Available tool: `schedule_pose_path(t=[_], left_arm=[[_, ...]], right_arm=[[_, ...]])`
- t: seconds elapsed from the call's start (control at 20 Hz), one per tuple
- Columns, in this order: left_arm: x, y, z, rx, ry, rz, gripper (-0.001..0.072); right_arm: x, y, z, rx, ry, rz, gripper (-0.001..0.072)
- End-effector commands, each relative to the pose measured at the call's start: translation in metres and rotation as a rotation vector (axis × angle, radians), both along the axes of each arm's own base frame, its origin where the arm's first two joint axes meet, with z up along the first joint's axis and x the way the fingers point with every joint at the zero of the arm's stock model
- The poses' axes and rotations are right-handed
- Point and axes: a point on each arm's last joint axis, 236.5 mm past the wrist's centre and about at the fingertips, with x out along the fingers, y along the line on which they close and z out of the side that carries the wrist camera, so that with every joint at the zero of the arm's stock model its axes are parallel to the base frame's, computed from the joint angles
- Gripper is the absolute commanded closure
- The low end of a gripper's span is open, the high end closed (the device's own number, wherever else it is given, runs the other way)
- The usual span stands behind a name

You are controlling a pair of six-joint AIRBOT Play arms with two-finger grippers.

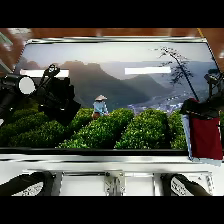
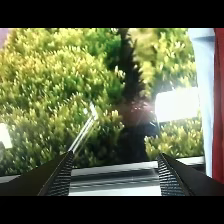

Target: Fold the shirts.

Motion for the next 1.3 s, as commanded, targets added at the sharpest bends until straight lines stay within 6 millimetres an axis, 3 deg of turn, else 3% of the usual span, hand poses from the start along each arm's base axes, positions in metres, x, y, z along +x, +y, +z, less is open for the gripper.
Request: schedule_pose_path(t=[0.0, 0.55, 0.6, 0.75, 0.9, 1.1, 1.25], left_arm=[[0.0, 0.0, 0.0, 0.0, 0.0, 0.0, -0.0004], [0.0, 0.0, 0.0, 0.0, 0.0, 0.0, -0.0004], [0.0, 0.001, 0.0, 0.002, -0.001, 0.0, -0.0004], [0.028, 0.001, 0.003, 0.005, -0.109, 0.008, -0.0004], [0.047, -0.004, 0.008, -0.015, -0.181, 0.013, -0.0004], [0.052, -0.016, 0.01, -0.072, -0.197, 0.022, -0.0005], [0.084, -0.026, 0.03, -0.134, -0.349, 0.044, -0.0005]], right_arm=[[0.0, 0.0, 0.0, 0.0, 0.0, 0.001, 0.0064], [0.001, 0.002, 0.0, 0.007, -0.003, -0.004, 0.0064], [0.008, 0.004, 0.002, 0.02, -0.033, -0.014, 0.0064], [0.037, 0.013, 0.012, 0.069, -0.157, -0.038, 0.0064], [0.041, 0.018, 0.014, 0.091, -0.173, -0.041, 0.0064], [0.047, 0.015, 0.016, 0.077, -0.201, -0.046, 0.0064], [0.053, 0.012, 0.017, 0.063, -0.229, -0.032, 0.0064]])
